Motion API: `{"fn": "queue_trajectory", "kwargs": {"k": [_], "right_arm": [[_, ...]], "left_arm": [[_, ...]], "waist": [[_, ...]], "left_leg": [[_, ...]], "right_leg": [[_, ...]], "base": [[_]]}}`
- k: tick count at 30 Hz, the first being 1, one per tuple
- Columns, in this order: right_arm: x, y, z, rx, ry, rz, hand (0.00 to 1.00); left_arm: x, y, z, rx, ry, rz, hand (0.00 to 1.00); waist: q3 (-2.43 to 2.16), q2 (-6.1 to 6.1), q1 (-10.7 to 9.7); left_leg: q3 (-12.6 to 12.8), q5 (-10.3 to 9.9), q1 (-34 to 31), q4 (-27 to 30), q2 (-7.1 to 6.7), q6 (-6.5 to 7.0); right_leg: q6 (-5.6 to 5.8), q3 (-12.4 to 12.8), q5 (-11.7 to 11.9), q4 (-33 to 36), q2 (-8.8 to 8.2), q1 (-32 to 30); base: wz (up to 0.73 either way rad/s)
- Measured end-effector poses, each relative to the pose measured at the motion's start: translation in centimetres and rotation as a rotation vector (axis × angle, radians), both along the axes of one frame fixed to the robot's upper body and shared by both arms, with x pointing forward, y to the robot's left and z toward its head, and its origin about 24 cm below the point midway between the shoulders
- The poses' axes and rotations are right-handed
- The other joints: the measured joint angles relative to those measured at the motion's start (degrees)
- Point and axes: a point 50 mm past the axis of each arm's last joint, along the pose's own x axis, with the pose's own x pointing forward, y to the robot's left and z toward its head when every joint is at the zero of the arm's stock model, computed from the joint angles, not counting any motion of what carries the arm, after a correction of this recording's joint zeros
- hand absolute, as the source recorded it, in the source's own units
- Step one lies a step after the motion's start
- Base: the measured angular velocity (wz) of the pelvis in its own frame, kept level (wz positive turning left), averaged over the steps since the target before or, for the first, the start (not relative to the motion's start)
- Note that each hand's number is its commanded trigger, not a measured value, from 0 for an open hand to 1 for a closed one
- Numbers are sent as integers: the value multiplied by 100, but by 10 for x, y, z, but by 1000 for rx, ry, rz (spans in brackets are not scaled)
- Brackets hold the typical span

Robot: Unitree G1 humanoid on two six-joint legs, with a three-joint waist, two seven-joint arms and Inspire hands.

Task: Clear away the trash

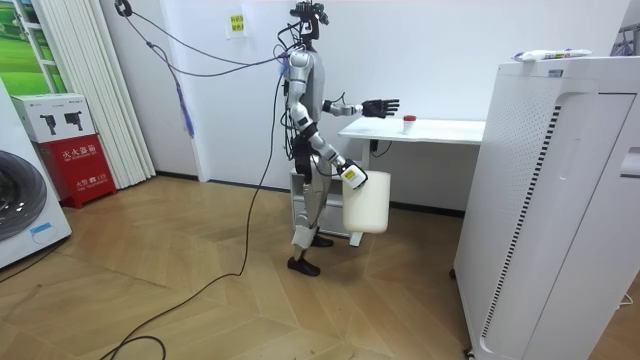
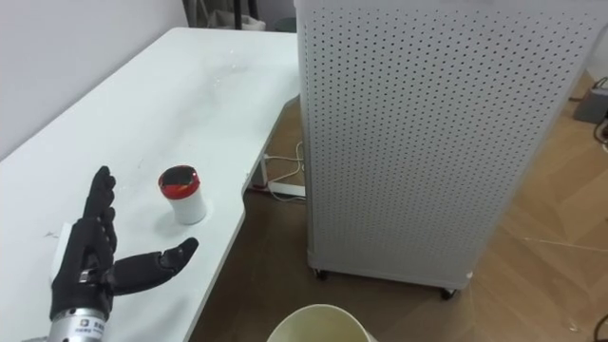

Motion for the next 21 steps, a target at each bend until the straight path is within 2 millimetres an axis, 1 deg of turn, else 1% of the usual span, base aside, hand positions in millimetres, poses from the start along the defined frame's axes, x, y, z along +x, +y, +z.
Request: {"fn": "queue_trajectory", "kwargs": {"k": [3, 7, 10, 14, 15, 18, 21], "right_arm": [[-1, 0, 0, -3, 2, 0, 100], [-2, 1, -2, -6, 12, -1, 100], [-2, 2, -2, -5, 13, -1, 100], [-2, 1, -2, -10, 13, -9, 100], [-3, 1, -3, -10, 14, -13, 100], [-3, 1, -3, -19, 15, -21, 100], [-3, 0, -3, -31, 16, -18, 100]], "left_arm": [[3, 1, -6, 5, 31, 8, 0], [8, 5, -20, 6, 97, 44, 0], [11, 5, -19, -7, 92, 59, 0], [11, 5, -19, -9, 90, 77, 0], [12, 5, -19, -12, 90, 78, 0], [16, 4, -18, -25, 85, 83, 0], [22, 1, -12, -45, 63, 73, 0]], "waist": [[2, -17, 15], [3, -15, 9], [7, -2, -15], [8, 0, -131], [9, 1, -131], [24, 25, -132], [47, 62, -140]], "left_leg": [[7, 2, -23, 2, 0, 3], [18, 2, -55, -2, -3, 3], [31, 2, -152, -6, -2, 3], [51, 2, -104, -46, -2, 4], [57, 2, -104, -47, -2, 4], [90, 0, -107, -44, 1, 7], [146, -8, -108, -44, 5, 19]], "right_leg": [[6, -16, 5, -66, 11, 11], [7, 0, 5, -93, 15, -16], [7, -6, 6, -85, 13, -110], [20, 5, 14, -79, 7, -86], [21, 8, 15, -83, 6, -86], [23, 35, 16, -91, 2, -97], [24, 22, 16, -93, -7, -98]], "base": [[4], [0], [0], [0], [-4], [-5], [0]]}}
